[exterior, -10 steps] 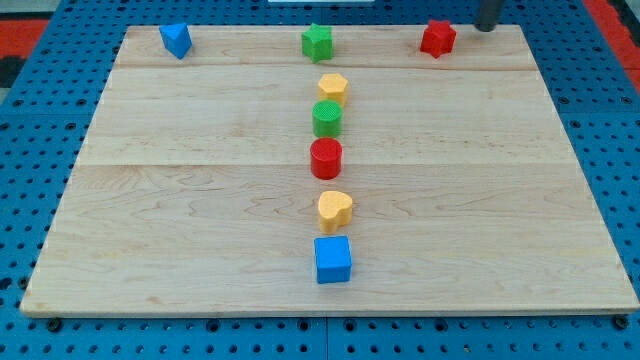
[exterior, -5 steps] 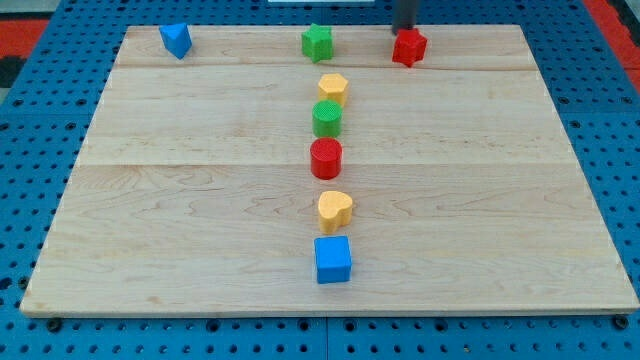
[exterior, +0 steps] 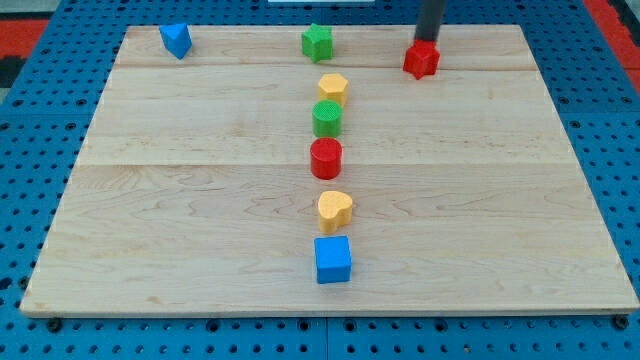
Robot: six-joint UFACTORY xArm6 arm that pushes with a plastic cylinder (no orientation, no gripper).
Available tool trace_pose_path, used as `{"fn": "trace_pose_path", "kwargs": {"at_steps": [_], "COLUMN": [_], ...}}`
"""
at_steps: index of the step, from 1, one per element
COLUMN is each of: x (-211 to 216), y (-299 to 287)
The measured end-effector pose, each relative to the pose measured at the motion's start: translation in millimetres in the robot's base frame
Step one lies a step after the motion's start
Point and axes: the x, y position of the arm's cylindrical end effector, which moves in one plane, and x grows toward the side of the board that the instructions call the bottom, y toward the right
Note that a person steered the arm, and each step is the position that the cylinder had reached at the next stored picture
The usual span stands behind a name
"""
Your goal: Move the red star close to the yellow hexagon
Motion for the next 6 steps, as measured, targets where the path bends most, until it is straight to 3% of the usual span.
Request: {"fn": "trace_pose_path", "kwargs": {"at_steps": [1, 2, 3, 5, 6], "x": [20, 34, 57, 51, 40], "y": [10, 73, 61, -44, -57]}}
